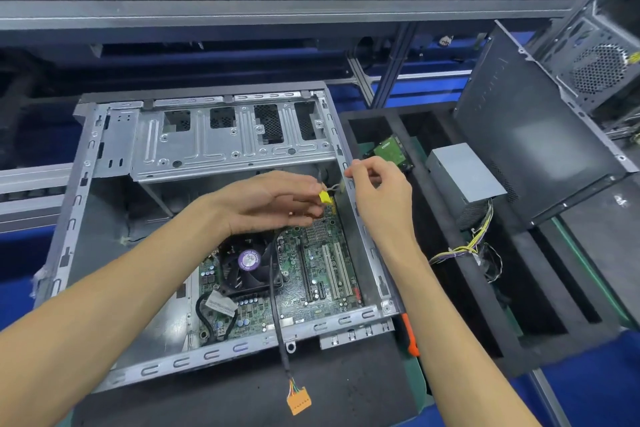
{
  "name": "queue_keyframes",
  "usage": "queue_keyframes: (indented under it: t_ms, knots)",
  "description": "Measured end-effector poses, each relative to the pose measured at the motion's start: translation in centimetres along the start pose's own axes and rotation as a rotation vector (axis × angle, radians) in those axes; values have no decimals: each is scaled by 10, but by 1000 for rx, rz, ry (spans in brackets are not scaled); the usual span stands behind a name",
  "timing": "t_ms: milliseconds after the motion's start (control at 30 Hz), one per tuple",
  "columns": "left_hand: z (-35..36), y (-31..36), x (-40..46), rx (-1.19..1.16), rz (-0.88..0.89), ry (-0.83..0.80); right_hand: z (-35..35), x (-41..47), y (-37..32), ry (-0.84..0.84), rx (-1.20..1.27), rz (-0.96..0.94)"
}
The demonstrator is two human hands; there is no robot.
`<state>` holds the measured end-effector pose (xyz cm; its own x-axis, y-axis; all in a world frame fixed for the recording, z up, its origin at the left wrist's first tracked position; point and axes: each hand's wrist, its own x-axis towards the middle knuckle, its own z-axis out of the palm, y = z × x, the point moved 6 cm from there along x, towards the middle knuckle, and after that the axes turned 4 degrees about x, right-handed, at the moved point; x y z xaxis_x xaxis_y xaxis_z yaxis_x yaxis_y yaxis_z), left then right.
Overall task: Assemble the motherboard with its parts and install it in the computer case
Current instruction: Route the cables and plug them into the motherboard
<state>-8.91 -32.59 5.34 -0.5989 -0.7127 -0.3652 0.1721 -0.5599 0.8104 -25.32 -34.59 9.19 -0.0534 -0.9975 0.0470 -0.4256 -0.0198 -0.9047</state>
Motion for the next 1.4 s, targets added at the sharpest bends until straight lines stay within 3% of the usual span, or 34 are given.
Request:
queue_keyframes:
  t_ms: [167, 300, 433, 533, 700, 1100, 1200, 1300, 1400]
  knots:
    - [-15, 14, 4, 752, 46, 234, 1, 0, 0, -2, 20, 14]
    - [-18, 7, 27, 1029, 102, 263, 0, 0, 1, 7, 34, 15]
    - [-30, -1, 50, 1315, 129, 408, 0, 0, 3, -7, 28, 12]
    - [-39, -4, 55, 1323, 102, 487, 1, 0, 4, -10, 42, 13]
    - [-41, -14, 55, 1095, 170, 467, 1, 2, 4, -1, 59, 11]
    - [-45, -8, 52, 1395, 107, 463, 2, 2, 7, -2, 53, 6]
    - [-48, -8, 42, 1340, 144, 483, 3, 2, 7, 1, 50, 5]
    - [-46, -8, 33, 1189, 223, 402, 3, 2, 6, 4, 49, -3]
    - [-54, -10, 25, 1073, 190, 409, 3, 2, 6, 4, 55, -4]
